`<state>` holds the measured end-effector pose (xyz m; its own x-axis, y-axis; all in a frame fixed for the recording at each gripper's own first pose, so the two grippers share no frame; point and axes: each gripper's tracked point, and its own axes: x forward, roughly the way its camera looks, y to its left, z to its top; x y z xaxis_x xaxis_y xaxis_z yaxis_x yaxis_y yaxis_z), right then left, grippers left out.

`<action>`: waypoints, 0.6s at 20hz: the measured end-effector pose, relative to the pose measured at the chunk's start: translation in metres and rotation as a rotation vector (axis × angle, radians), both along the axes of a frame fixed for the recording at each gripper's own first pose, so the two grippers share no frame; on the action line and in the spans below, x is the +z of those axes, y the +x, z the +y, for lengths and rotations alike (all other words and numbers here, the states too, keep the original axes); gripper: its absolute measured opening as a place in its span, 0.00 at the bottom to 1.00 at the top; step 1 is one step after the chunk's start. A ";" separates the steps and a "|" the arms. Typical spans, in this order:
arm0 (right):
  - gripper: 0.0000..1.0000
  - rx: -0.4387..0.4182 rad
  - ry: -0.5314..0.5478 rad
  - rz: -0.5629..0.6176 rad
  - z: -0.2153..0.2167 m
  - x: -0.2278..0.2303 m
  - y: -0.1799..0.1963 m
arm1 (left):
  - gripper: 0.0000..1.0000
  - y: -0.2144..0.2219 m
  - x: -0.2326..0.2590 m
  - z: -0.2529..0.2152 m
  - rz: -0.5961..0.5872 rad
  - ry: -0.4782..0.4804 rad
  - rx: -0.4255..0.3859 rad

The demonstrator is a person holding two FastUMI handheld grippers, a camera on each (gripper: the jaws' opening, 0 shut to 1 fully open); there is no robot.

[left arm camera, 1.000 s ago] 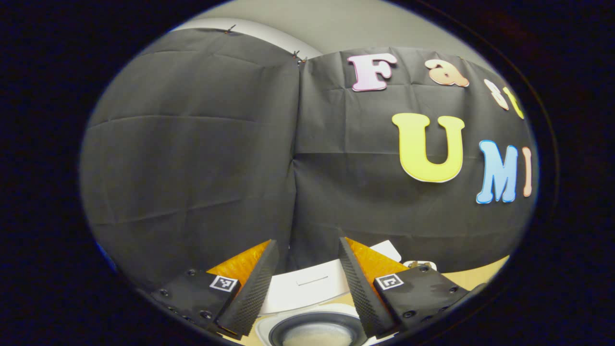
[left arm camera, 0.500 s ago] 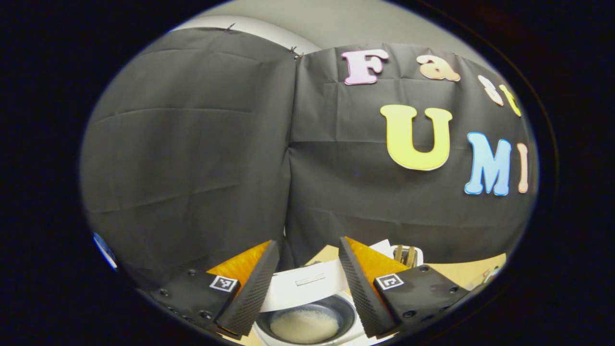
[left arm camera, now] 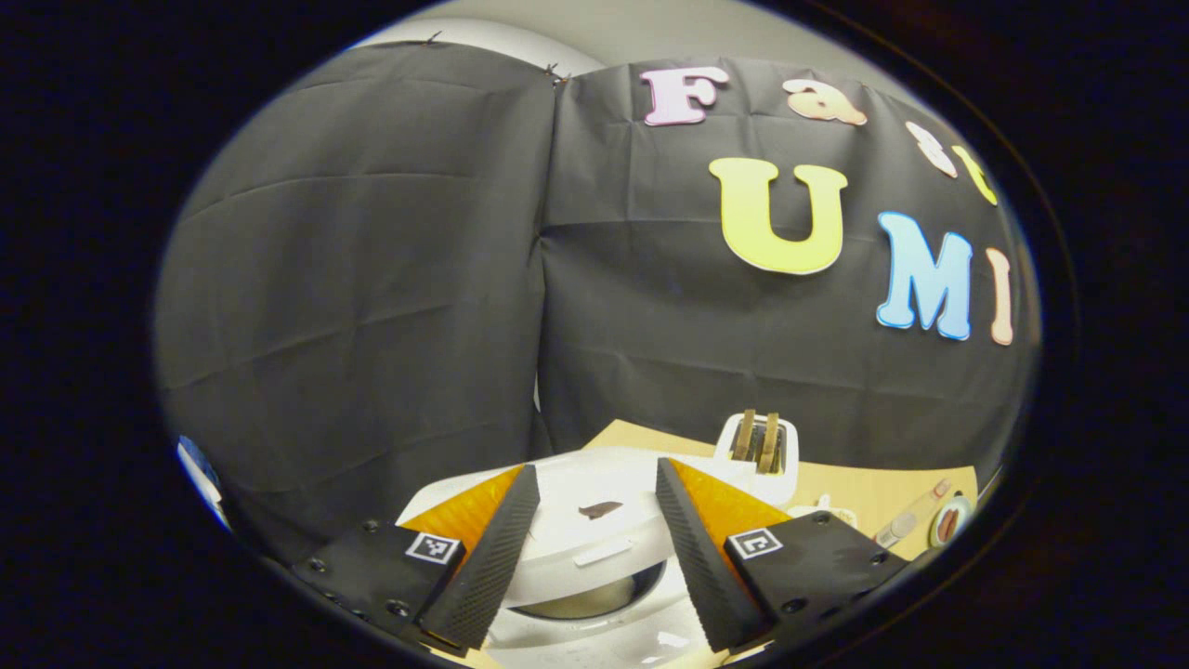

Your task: Close the left gripper, press the button to open the rice cooker; take a wooden spoon from the chopstick holder with the right hand, scoop a spoonful of rice and pour it into the rice cooker, then put the wooden spoon back into the chopstick holder.

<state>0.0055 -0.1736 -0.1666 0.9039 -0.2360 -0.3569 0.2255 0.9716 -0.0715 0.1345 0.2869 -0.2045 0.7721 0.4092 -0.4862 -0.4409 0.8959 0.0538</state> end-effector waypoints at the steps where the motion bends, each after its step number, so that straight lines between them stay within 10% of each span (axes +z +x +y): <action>1: 0.99 0.003 0.001 0.001 0.000 -0.001 0.001 | 0.89 -0.006 -0.005 -0.002 0.005 -0.003 0.002; 12: 0.99 0.004 0.007 0.017 -0.001 -0.006 -0.008 | 0.90 -0.027 -0.072 -0.019 0.137 -0.043 -0.018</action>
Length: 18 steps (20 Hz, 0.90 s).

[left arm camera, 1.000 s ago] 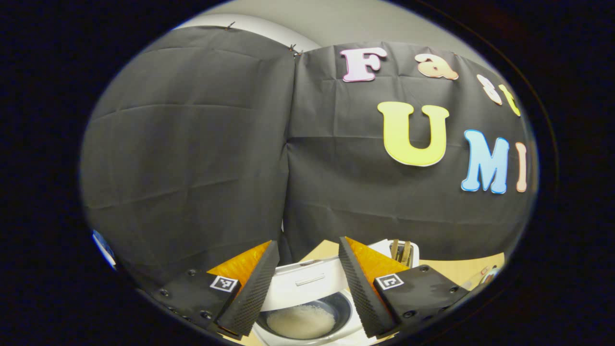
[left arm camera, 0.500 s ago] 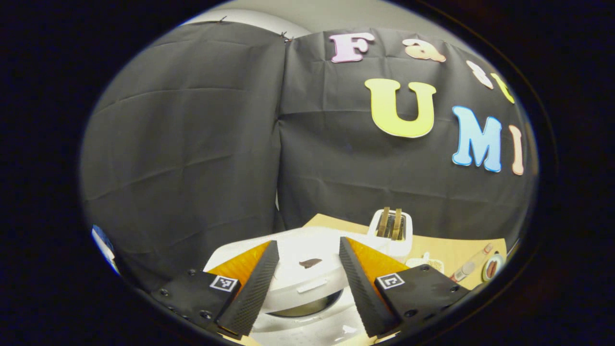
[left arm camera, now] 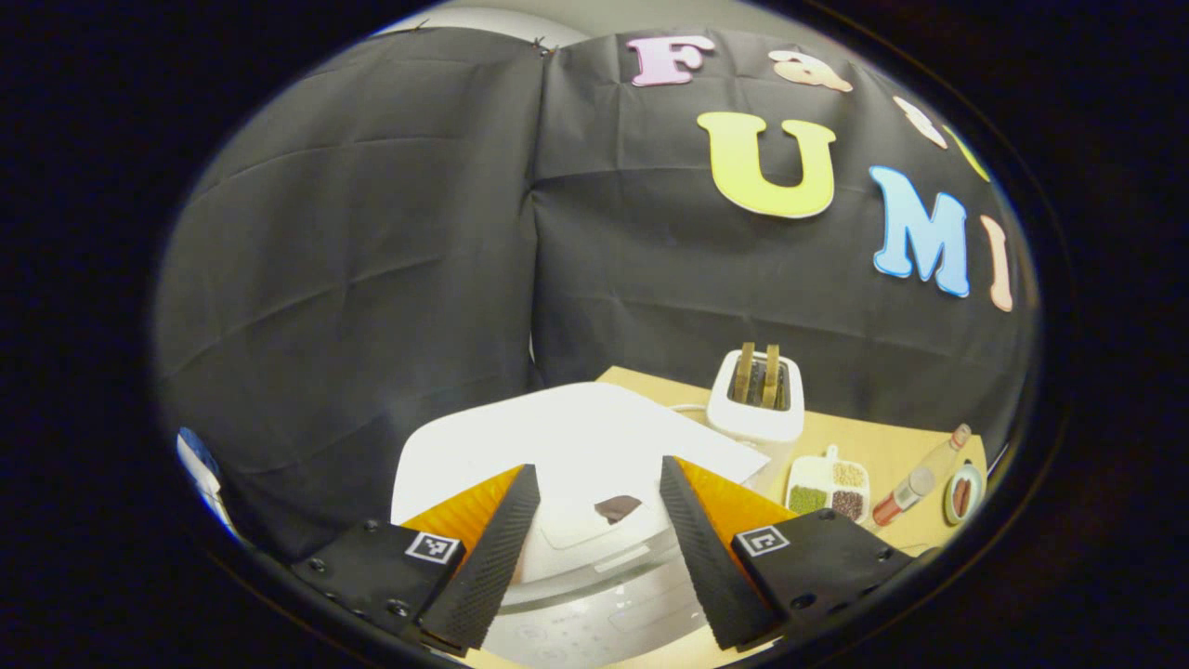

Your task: Close the left gripper, press the button to open the rice cooker; take a wooden spoon from the chopstick holder with the right hand, scoop a spoonful of rice and pour it into the rice cooker, then put the wooden spoon back into the chopstick holder.

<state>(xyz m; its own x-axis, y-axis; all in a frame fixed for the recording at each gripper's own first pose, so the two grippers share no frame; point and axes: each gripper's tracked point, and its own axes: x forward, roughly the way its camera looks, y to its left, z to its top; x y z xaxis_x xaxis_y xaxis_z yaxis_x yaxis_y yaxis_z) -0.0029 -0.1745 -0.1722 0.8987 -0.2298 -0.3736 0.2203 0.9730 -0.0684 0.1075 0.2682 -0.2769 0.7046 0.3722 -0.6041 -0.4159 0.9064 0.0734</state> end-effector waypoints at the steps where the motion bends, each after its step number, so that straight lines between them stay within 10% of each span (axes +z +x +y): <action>1: 0.99 -0.001 0.005 0.001 0.000 -0.001 0.000 | 0.91 -0.003 -0.005 -0.002 0.012 -0.004 -0.003; 18: 0.99 0.100 0.044 -0.021 0.066 0.010 0.014 | 0.98 -0.013 -0.007 -0.029 -0.024 -0.073 -0.147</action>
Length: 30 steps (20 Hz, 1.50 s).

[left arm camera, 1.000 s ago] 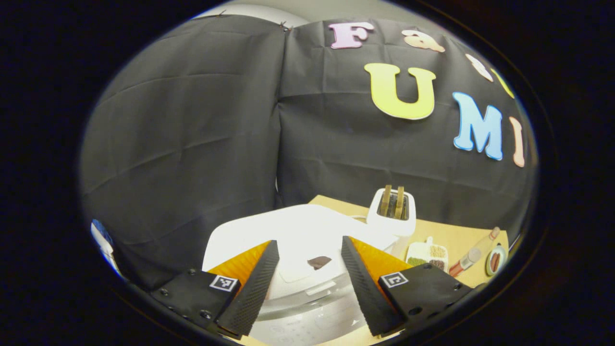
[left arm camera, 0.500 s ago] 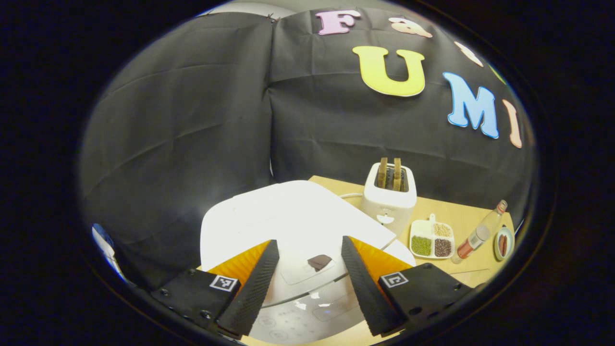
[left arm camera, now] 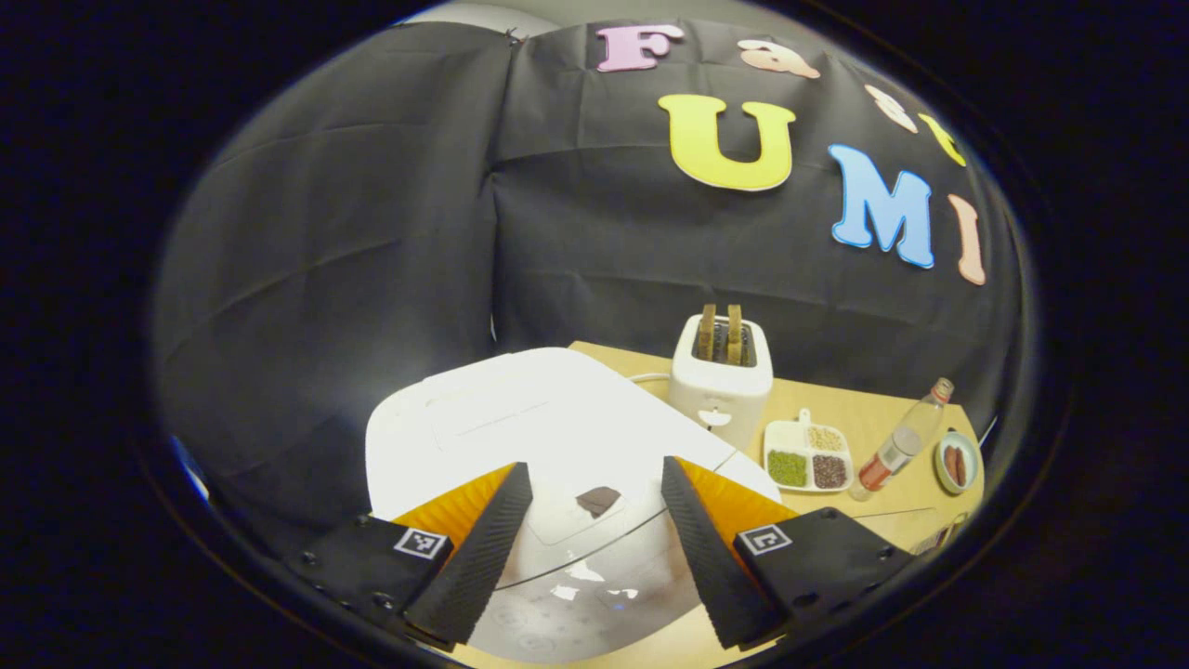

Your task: Close the left gripper, press the button to open the rice cooker; take a wooden spoon from the chopstick holder with the right hand, scoop a spoonful of rice and pour it into the rice cooker, then put the wooden spoon back into the chopstick holder.

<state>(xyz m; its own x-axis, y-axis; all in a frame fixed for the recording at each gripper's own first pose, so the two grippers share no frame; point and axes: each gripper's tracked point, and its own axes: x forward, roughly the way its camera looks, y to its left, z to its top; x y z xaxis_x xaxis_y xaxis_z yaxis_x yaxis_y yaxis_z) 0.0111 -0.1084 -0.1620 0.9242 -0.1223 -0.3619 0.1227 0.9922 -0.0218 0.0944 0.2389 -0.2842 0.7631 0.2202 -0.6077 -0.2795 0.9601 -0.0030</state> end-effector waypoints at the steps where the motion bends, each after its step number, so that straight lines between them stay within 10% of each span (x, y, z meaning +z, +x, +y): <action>1: 0.99 0.010 0.011 -0.011 0.008 0.005 0.003 | 0.98 -0.004 0.011 -0.006 -0.030 0.007 -0.021; 13: 0.99 0.118 0.047 -0.137 0.087 0.064 0.006 | 0.97 -0.062 0.172 -0.111 -0.382 0.027 -0.255; 30: 0.99 0.197 -0.020 -0.231 0.132 0.084 -0.012 | 0.99 -0.105 0.204 -0.135 -0.490 0.037 -0.237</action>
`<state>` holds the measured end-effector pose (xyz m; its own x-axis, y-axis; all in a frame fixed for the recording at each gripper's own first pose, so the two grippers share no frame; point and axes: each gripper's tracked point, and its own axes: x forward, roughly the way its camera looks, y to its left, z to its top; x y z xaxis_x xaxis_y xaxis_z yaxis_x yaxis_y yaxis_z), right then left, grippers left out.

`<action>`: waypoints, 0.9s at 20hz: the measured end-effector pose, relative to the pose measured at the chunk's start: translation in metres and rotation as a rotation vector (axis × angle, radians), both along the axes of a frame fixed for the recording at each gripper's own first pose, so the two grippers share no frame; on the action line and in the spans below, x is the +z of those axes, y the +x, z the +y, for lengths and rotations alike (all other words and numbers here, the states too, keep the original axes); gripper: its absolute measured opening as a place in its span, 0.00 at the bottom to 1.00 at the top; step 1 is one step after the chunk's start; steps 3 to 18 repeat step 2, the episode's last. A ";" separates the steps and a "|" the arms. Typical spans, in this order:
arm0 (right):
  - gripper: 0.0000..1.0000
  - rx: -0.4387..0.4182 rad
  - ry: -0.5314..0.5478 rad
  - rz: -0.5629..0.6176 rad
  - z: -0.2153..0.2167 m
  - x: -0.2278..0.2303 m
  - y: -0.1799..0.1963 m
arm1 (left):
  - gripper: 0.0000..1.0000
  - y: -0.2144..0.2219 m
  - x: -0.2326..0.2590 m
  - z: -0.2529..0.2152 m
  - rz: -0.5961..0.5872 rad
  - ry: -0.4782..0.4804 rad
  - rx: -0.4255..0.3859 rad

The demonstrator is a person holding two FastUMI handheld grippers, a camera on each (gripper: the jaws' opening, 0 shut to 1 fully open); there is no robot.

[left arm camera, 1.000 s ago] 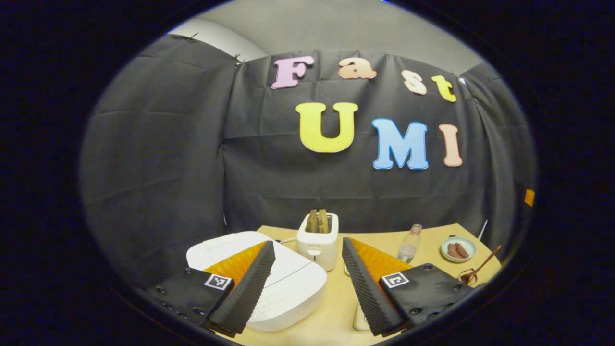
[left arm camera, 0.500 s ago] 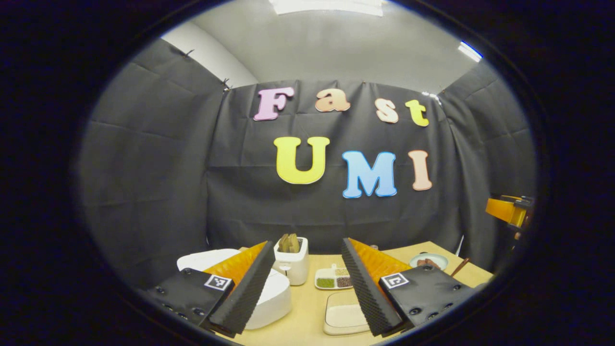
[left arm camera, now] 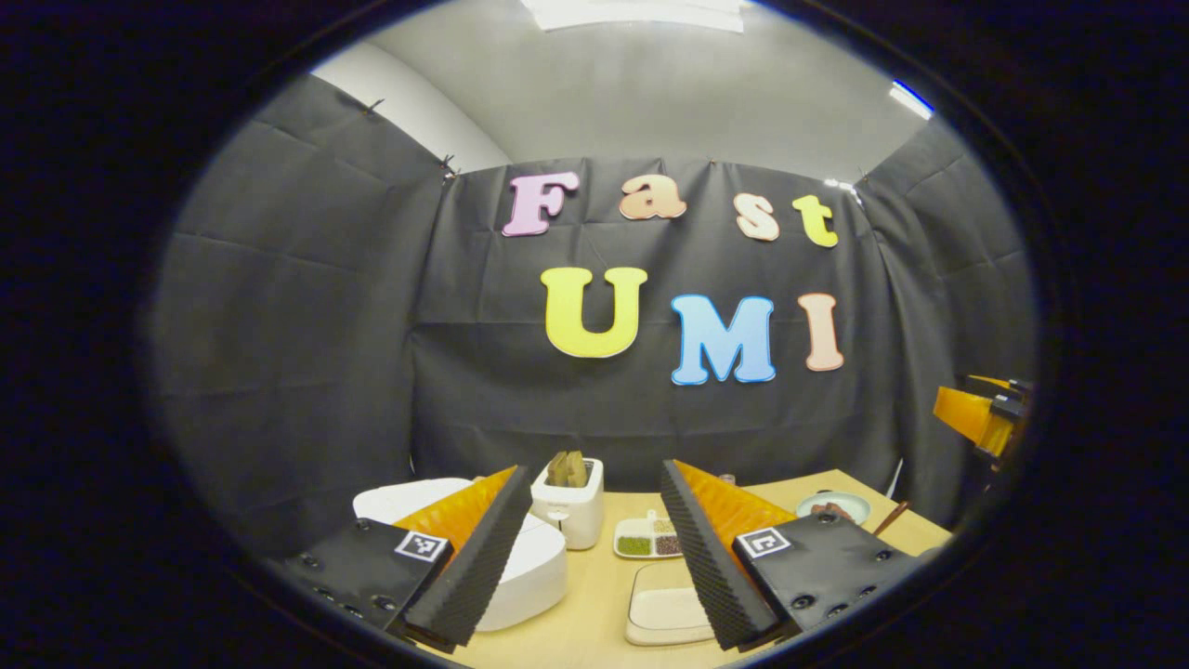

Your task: Close the left gripper, press the button to open the rice cooker; take a wooden spoon from the chopstick holder with the right hand, scoop a spoonful of rice and pour it into the rice cooker, then put the wooden spoon back into the chopstick holder.

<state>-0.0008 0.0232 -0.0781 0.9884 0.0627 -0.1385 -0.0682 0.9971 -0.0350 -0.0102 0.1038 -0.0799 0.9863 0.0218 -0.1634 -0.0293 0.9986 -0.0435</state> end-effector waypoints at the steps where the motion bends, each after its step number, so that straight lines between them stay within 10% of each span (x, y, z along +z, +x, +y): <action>1: 0.99 0.018 -0.014 -0.003 0.001 -0.004 0.006 | 0.99 -0.001 0.002 0.003 -0.006 0.001 0.003; 18: 0.99 0.032 -0.030 -0.003 0.005 -0.004 0.004 | 0.97 -0.002 0.003 0.004 -0.010 0.000 0.007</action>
